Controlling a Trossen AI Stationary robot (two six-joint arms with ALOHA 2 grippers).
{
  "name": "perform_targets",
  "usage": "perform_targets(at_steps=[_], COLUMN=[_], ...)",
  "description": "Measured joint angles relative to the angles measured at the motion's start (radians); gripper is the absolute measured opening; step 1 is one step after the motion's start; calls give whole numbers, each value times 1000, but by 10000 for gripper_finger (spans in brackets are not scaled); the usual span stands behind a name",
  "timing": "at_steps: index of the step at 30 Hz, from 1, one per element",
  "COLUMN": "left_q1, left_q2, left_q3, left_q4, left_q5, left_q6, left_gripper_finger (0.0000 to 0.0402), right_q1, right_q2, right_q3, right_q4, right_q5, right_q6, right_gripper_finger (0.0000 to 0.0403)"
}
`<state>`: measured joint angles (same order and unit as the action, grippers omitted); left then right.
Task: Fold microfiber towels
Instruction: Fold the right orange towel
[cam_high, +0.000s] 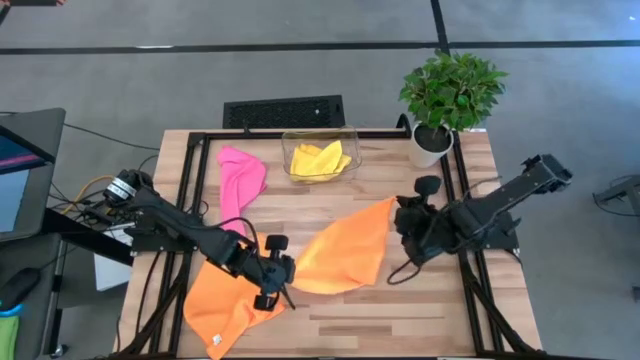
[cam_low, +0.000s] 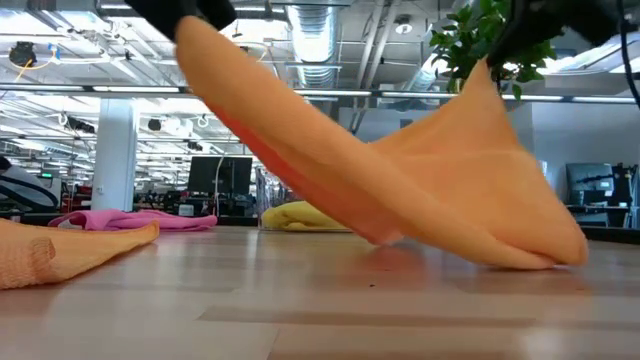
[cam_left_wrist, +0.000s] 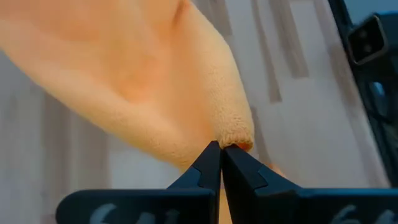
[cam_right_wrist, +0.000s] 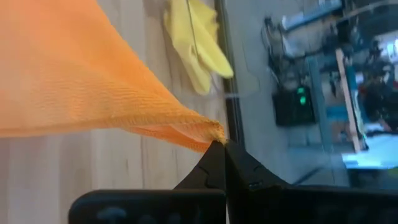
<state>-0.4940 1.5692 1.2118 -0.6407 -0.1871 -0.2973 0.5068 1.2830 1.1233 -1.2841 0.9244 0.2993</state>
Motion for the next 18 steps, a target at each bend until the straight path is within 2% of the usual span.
perform_targets(at_steps=[9, 14, 18], left_q1=[-18, -22, -27], left_q2=[0, 5, 5], left_q3=[-19, -26, -26], left_q4=[-51, -68, -71], left_q5=[43, 116, 121], left_q6=[-107, -135, -135], left_gripper_finger=[0, 0, 0], right_q1=[-135, -217, -278], right_q2=[90, 116, 135], right_q3=[0, 0, -1], right_q4=[-9, -10, -16], right_q5=[-18, -2, 17], right_q6=[53, 67, 54], right_gripper_finger=[8, 8, 8])
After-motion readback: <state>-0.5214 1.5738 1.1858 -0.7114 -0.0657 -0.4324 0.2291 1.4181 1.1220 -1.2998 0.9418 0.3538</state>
